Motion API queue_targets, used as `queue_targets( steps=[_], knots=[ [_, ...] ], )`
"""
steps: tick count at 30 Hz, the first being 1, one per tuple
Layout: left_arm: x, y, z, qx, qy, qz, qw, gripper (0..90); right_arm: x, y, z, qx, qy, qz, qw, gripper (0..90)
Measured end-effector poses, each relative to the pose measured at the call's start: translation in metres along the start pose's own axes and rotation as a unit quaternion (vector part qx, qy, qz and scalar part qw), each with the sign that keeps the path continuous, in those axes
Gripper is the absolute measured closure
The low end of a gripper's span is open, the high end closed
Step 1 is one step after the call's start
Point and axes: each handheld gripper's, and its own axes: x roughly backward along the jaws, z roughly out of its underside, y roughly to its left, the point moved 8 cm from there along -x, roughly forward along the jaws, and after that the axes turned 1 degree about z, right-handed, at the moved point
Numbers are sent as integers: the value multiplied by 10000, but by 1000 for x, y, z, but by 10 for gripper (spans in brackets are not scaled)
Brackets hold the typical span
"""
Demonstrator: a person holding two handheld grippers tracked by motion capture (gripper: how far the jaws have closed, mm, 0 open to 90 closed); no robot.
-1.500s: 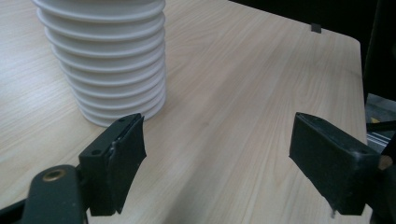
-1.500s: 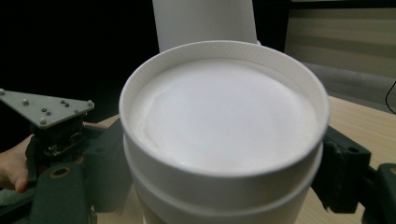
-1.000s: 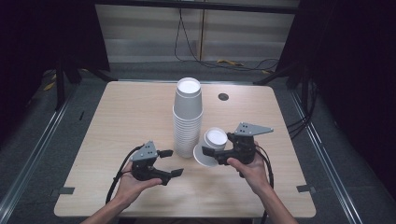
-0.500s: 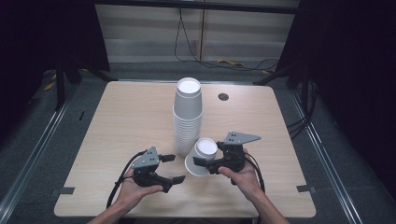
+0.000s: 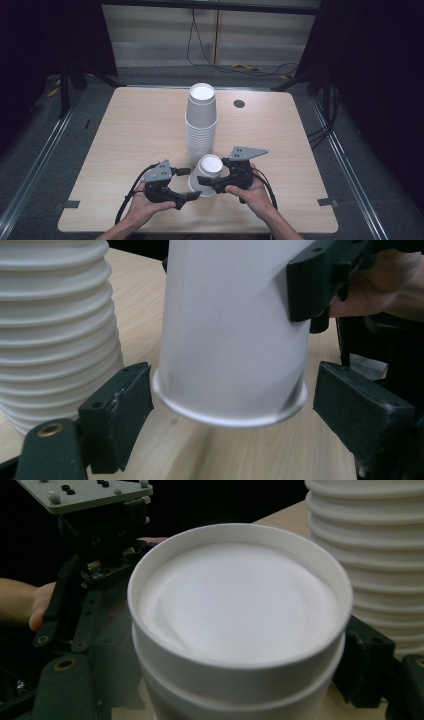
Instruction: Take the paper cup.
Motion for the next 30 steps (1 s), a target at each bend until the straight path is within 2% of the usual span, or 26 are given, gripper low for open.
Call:
queue_targets(
  steps=[5,12,15,23,26,30],
  knots=[
    [-2,0,1,20,24,-26,10000,150,-4,5,0,-8,-16,-104,9999,209],
    [-7,-1,2,74,87,-12,9999,79,-9,11,0,-2,-77,-228,9997,212],
    [-8,-2,2,14,84,-26,10000,66,-12,14,1,-16,-87,-302,9995,212],
    [-12,-3,2,-21,100,-21,9999,80,-18,20,4,1,-146,-383,9992,212],
    [-11,-4,2,-99,113,65,9999,87,-20,22,4,-13,-180,-448,9988,211],
    [-9,-5,0,-179,116,30,9998,117,-18,22,3,7,-201,-440,9988,207]
  ],
)
